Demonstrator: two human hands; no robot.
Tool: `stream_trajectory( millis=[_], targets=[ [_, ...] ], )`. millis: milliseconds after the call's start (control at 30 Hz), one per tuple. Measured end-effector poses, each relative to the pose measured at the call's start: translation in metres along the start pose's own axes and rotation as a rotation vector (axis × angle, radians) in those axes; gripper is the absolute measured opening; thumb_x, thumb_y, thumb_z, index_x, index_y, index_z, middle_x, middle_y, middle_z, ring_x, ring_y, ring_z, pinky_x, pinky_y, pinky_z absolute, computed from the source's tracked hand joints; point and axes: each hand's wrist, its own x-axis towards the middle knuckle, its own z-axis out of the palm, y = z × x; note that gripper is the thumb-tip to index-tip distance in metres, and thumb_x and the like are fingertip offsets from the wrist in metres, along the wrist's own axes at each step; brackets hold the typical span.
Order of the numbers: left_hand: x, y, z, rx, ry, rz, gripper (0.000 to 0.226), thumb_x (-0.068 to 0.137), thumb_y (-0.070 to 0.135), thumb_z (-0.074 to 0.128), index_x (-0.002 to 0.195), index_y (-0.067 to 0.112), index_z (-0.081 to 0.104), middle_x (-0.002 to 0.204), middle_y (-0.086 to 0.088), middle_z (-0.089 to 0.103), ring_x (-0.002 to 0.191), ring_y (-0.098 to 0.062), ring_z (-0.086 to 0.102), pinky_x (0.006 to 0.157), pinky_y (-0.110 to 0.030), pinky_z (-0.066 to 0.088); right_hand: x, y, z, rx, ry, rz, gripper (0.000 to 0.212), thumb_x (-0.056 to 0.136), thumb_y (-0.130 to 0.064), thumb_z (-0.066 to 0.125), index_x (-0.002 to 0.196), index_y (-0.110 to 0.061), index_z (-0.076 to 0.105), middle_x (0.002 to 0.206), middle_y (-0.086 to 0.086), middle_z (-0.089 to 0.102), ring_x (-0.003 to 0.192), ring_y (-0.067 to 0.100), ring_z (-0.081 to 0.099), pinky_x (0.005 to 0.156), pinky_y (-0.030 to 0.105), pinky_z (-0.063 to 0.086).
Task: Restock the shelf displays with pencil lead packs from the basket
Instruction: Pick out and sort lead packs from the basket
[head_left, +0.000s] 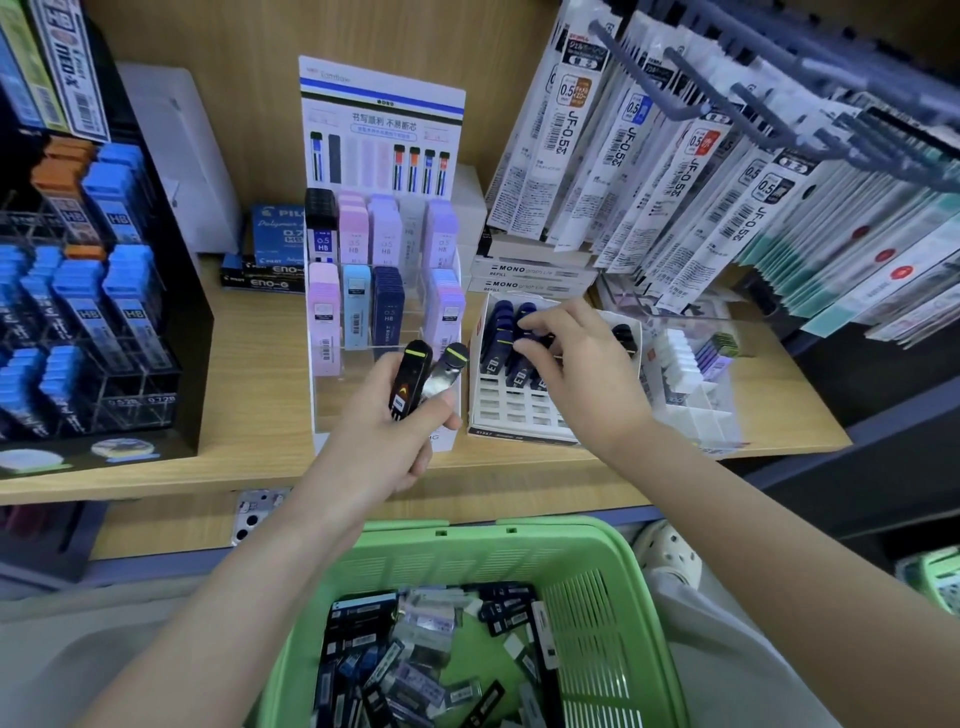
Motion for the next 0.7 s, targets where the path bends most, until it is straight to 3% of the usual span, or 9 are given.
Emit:
stream_trajectory(
  millis=[67, 167, 367, 500, 700],
  targets=[
    [0.000, 0.000, 0.001, 0.019, -0.034, 0.005, 0.014, 0.093, 0.019, 0.057, 0.105, 0.026, 0.054, 0.071, 0.006, 0.065, 0.043, -0.008, 0.037, 0.037, -0.015, 0.028, -0.008, -0.017, -0.005, 0.311, -0.099, 0.148, 0.018, 0.095, -0.024, 0.051, 0.107, -0.016, 0.062, 0.088, -0.007, 0.058, 0.074, 0.001, 0.052, 0.069, 0.011, 0.039],
    [-0.003, 0.000, 0.004, 0.065, -0.125, 0.001, 0.017, 0.092, 0.016, 0.058, 0.107, 0.025, 0.056, 0.072, 0.003, 0.065, 0.042, -0.008, 0.036, 0.038, -0.014, 0.029, -0.021, -0.036, -0.013, 0.663, -0.272, 0.247, 0.008, 0.093, -0.020, 0.054, 0.095, -0.022, 0.062, 0.082, -0.006, 0.063, 0.067, 0.004, 0.058, 0.063, 0.013, 0.046],
    [-0.006, -0.006, 0.011, 0.184, -0.212, -0.012, 0.018, 0.090, 0.025, 0.060, 0.107, 0.019, 0.056, 0.082, 0.003, 0.072, 0.038, -0.007, 0.043, 0.038, -0.010, 0.030, -0.044, -0.030, -0.029, 0.887, -0.330, 0.381, 0.014, 0.085, -0.003, 0.062, 0.083, -0.016, 0.066, 0.068, -0.001, 0.067, 0.060, 0.007, 0.065, 0.062, 0.018, 0.054],
    [-0.005, -0.006, 0.011, 0.174, -0.168, -0.041, 0.021, 0.092, 0.030, 0.056, 0.110, 0.022, 0.054, 0.080, 0.006, 0.071, 0.036, -0.007, 0.039, 0.036, -0.011, 0.029, -0.042, -0.002, -0.047, 0.833, -0.130, 0.478, 0.009, 0.087, -0.004, 0.060, 0.088, -0.010, 0.066, 0.076, 0.007, 0.068, 0.062, 0.007, 0.066, 0.063, 0.017, 0.055],
    [-0.005, -0.005, 0.015, 0.118, -0.170, -0.046, 0.021, 0.092, 0.038, 0.050, 0.108, 0.024, 0.048, 0.073, 0.006, 0.062, 0.040, -0.008, 0.033, 0.038, -0.012, 0.028, -0.031, 0.044, -0.049, 0.393, 0.097, 0.413, 0.009, 0.087, -0.014, 0.064, 0.088, -0.022, 0.063, 0.080, -0.006, 0.065, 0.077, 0.011, 0.063, 0.073, 0.015, 0.051]
  ],
)
